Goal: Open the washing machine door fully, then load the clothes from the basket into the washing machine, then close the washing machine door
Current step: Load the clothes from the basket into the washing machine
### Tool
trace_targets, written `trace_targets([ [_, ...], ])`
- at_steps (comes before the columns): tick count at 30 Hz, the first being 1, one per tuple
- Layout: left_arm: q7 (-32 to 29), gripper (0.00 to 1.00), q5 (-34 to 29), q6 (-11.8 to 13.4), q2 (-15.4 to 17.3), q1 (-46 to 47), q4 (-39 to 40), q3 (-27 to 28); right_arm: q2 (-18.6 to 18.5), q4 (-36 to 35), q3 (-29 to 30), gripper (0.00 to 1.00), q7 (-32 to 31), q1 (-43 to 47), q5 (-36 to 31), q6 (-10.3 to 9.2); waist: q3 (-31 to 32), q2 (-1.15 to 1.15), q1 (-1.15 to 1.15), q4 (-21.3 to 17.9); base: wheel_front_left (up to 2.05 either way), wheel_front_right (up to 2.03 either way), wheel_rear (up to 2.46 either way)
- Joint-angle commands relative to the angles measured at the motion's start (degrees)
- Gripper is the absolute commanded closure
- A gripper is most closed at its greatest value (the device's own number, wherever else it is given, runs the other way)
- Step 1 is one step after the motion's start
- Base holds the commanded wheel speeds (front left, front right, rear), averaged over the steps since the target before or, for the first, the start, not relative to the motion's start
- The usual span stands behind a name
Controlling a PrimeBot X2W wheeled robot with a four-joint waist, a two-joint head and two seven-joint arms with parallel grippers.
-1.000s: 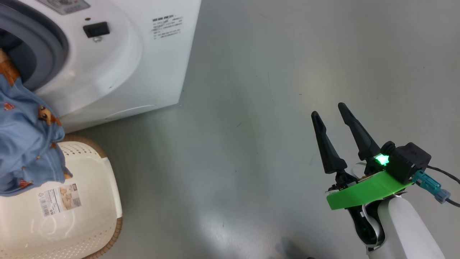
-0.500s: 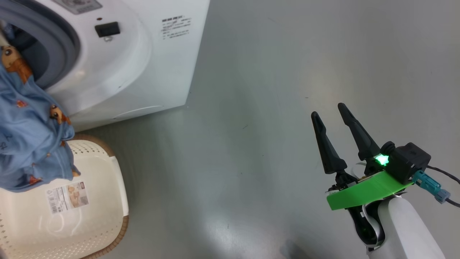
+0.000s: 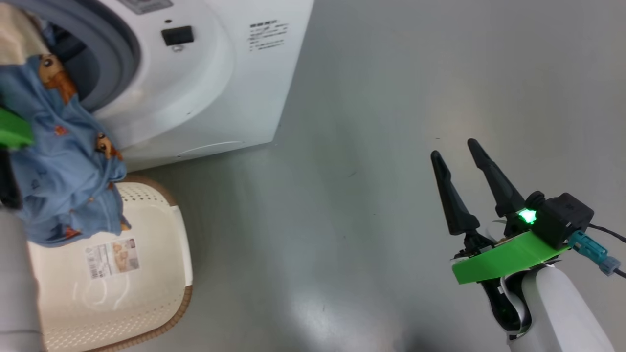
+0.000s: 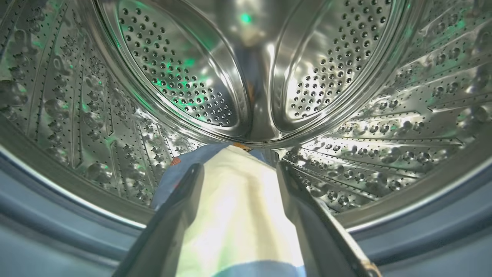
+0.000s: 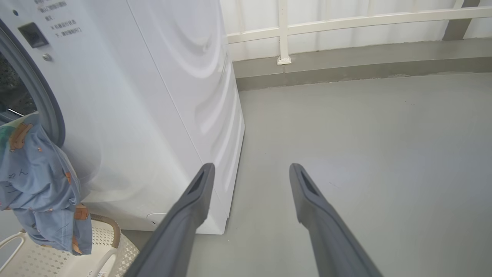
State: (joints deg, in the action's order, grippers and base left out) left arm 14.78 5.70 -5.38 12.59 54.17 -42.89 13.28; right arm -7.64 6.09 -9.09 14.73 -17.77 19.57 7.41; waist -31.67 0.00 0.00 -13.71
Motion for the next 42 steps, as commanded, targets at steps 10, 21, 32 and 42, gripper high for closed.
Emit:
trace_targets([
  [10, 0.2, 0.0, -0.1, -1.0, -3.7, -16.4, 13.9, 3.3, -1.7, -1.4, -0.6, 0.0, 0.3, 0.3, -0.9, 0.08, 0.5, 0.0, 0.0, 3.3, 0.0, 0.0, 0.0],
  [21, 0.2, 0.0, -1.1, -1.6, -7.7, -33.2, 25.0, 3.7, -2.4, -1.5, -0.4, 0.0, 0.3, 0.9, -0.9, 0.08, 0.8, 0.0, 0.0, 4.2, 0.0, 0.0, 0.0],
  [32, 0.2, 0.0, 0.3, -1.7, -9.3, -38.6, 30.1, 3.7, -2.9, -1.2, -0.8, 0.0, 0.3, 0.6, -0.8, 0.08, 1.2, 0.0, 0.0, 4.3, 0.0, 0.0, 0.0],
  [42, 0.2, 0.0, 4.3, -2.0, -9.6, -39.9, 17.9, 1.6, -2.6, -1.2, -1.2, 0.0, 0.3, 0.3, -0.6, 0.08, 1.1, 0.0, 0.0, 3.7, 0.0, 0.0, 0.0],
])
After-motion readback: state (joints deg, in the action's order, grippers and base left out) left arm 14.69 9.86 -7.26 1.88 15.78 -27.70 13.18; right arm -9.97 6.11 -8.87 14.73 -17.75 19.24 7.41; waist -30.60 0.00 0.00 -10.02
